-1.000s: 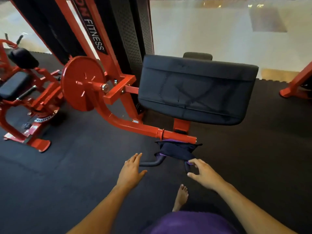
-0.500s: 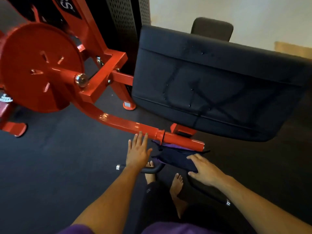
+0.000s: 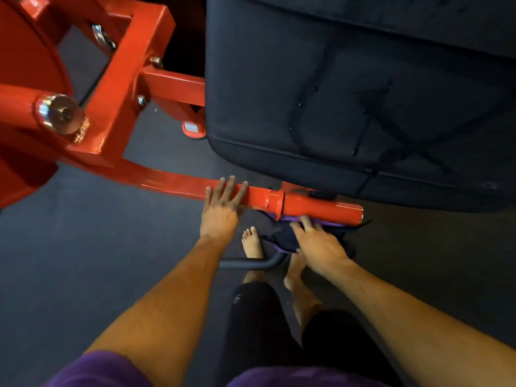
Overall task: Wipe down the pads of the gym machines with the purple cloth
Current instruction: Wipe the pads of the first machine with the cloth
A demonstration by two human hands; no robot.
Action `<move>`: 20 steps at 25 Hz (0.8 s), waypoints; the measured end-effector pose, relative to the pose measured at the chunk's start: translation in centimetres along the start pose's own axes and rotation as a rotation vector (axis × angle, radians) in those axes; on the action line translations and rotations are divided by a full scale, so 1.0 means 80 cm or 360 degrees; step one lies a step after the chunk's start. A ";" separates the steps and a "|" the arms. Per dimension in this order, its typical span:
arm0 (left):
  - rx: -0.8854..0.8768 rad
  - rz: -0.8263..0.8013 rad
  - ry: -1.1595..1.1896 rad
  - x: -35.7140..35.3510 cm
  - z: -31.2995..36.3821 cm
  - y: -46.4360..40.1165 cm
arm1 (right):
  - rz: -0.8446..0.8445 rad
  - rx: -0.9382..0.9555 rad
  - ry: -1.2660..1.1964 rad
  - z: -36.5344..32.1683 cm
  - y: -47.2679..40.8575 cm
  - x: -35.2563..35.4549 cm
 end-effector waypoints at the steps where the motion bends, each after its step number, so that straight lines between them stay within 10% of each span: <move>1: -0.0002 -0.0004 0.0010 0.000 0.001 -0.001 | 0.0090 -0.0007 0.0082 -0.004 -0.006 0.007; 11: -0.0009 -0.0413 0.0049 0.023 0.001 -0.009 | -0.0083 0.0003 -0.0356 0.017 0.015 0.033; 20: -0.0460 -0.0302 0.0520 0.095 0.142 0.125 | 0.0513 0.0261 -0.0776 0.048 0.175 0.120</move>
Point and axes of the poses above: each hand's wrist, its own y-axis away from the middle knuckle, its own x-axis out of the back of the hand, z = x × y, the point moved 8 cm from there along -y, towards the middle knuckle, and after that the axes turned 2 degrees about z, right-handed, at the moved point
